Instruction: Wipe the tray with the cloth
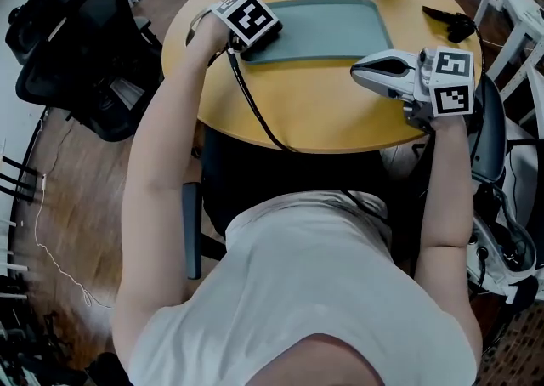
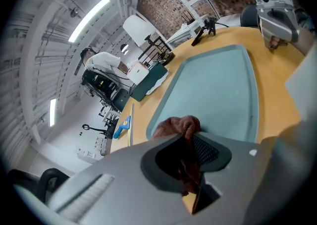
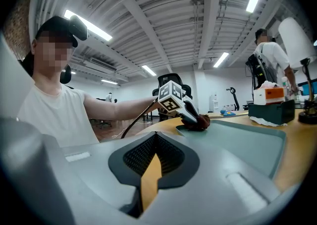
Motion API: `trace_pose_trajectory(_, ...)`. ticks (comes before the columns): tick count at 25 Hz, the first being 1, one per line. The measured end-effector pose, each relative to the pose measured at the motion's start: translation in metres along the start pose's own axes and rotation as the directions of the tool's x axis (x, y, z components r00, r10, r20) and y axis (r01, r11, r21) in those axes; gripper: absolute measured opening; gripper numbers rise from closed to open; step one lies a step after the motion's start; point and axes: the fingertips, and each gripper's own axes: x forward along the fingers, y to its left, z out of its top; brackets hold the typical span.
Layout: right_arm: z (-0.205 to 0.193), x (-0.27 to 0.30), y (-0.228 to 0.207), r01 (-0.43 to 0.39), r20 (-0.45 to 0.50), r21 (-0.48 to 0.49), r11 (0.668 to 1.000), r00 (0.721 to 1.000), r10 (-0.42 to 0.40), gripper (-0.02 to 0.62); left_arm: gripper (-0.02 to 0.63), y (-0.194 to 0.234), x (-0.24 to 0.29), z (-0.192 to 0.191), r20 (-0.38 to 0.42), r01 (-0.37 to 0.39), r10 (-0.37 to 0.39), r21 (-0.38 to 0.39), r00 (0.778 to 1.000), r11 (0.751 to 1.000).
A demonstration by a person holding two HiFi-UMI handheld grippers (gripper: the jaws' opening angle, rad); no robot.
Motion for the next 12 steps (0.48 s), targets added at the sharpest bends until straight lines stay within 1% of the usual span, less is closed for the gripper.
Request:
trace_pose_trajectory(5,0.000,0.001,-0.001,0.006,0.003,0.002,1.000,1.000,-0.006,0.002,0.380,-0.014,0.010,0.042,0.040,0.036,-0.039,0.063,0.998,0.997)
trace_pose_trajectory(8,-0.001,0.002,-0.003,-0.002,0.001,0.000,1.000,1.000,0.002,0.002,0.380,-0.033,0.018,0.072,0.068,0.081,-0.088,0.093,0.994,0.992)
trace_pose_trajectory(10,-0.002,0.002,-0.003,-0.005,0.002,-0.002,1.000,1.000,0.005,0.002,0.380,-0.045,0.020,0.091,0.074,0.097,-0.106,0.112,0.992,0.989)
trace_pose_trajectory(12,-0.003,0.000,-0.004,0.003,0.004,-0.002,1.000,1.000,-0.003,0.002,0.380,-0.058,0.021,0.118,0.119,0.106,-0.124,0.150,0.985,0.983)
